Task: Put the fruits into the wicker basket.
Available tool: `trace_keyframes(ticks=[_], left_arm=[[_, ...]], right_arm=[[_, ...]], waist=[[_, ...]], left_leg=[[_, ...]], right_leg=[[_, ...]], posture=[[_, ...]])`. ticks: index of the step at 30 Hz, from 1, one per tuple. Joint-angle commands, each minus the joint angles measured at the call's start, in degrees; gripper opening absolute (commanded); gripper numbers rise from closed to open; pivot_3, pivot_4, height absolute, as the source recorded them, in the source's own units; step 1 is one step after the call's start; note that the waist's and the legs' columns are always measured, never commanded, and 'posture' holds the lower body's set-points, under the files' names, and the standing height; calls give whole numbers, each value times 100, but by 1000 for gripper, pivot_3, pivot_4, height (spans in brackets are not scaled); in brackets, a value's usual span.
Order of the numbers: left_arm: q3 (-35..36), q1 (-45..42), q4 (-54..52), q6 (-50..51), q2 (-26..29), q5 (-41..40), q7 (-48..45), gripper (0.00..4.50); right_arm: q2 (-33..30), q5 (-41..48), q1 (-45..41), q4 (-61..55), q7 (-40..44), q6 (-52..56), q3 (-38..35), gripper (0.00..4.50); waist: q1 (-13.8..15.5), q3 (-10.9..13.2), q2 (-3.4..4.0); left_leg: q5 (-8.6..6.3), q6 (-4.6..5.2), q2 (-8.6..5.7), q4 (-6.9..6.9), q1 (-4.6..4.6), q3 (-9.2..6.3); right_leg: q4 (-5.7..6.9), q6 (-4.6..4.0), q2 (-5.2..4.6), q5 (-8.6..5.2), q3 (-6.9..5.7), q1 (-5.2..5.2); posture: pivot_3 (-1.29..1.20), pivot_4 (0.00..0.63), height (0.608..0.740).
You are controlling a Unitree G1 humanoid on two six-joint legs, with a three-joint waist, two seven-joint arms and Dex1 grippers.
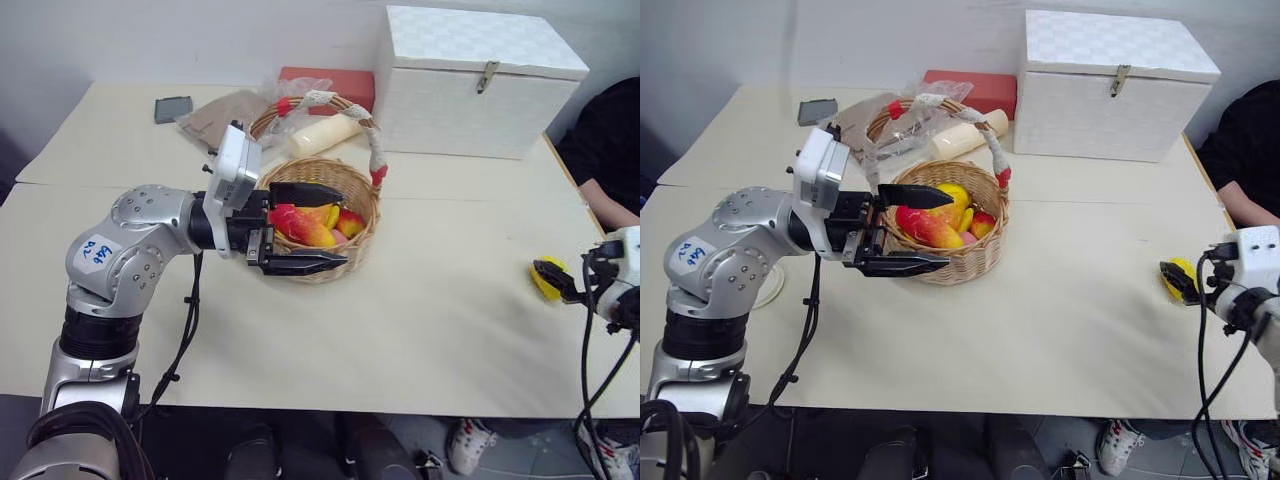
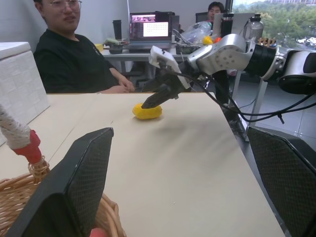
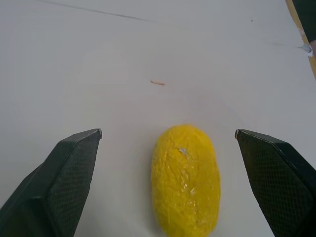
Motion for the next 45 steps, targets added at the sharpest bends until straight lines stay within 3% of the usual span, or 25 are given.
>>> trace_keyframes(ticks=[1,5,8,13,15,19,24,28,36,41,45], left_arm=[[208,-78,-162,-57,23,-50,54,4500],[295,-18,-267,3,78,-96,99,4500],[343,33,-325,32,135,-103,127,4500],[426,58,-317,36,171,-50,201,4500],[500,53,-293,52,197,-58,258,4500],[609,71,-251,67,319,-51,299,4500],[880,178,-160,161,582,-90,350,4500],[988,433,-155,103,870,53,257,4500],[1229,639,-132,95,1197,73,330,4500],[1238,622,-219,130,1202,49,401,4500],[1268,659,-328,149,1190,4,468,4500]], right_arm=[[-94,-143,-296,441,67,36,124,4484],[-52,-245,-512,804,73,27,239,4484],[-50,-203,-508,772,161,23,189,3859],[-105,15,-354,411,446,183,36,2061],[-206,-6,-214,231,647,171,112,1699],[-235,167,-109,-286,941,306,155,1671],[-69,2238,-516,-2199,1639,1464,59,1671],[384,3119,-1226,-2726,1108,2050,516,1671],[2004,2289,-3115,-2310,39,1683,2193,1671],[2673,893,-3864,-1206,-311,866,3160,1671],[2789,630,-3907,-1187,-201,627,3199,2945]], waist=[[11,0,0],[0,0,1],[-2,0,1],[-17,-1,3],[-12,-1,3],[-23,-1,3],[-56,1,14],[-32,-1,4],[-21,-2,2],[-27,-2,2],[-11,-2,2]], left_leg=[[0,0,0,1,-1,0],[0,0,0,3,-1,2],[0,0,1,3,-1,2],[0,0,1,4,0,3],[0,-1,2,3,1,3],[0,-1,1,3,0,3],[2,-5,6,3,5,7],[2,-11,13,2,2,-12],[-6,6,1,4,-28,-5],[-7,7,1,5,-46,9],[-4,10,0,22,-119,5]], right_leg=[[0,0,0,0,0,0],[1,2,0,1,1,0],[1,2,0,1,1,0],[2,4,1,2,1,0],[3,4,2,2,1,0],[3,4,0,2,2,0],[10,7,7,4,5,0],[6,6,8,3,-11,3],[2,4,-10,4,-8,-26],[6,3,-14,4,-7,-52],[23,3,-23,4,-16,-119]], posture=[[0,150,740],[0,150,740],[0,150,740],[0,150,740],[0,150,740],[0,150,740],[0,150,740],[0,150,740],[0,150,740],[0,150,740],[0,150,740]])
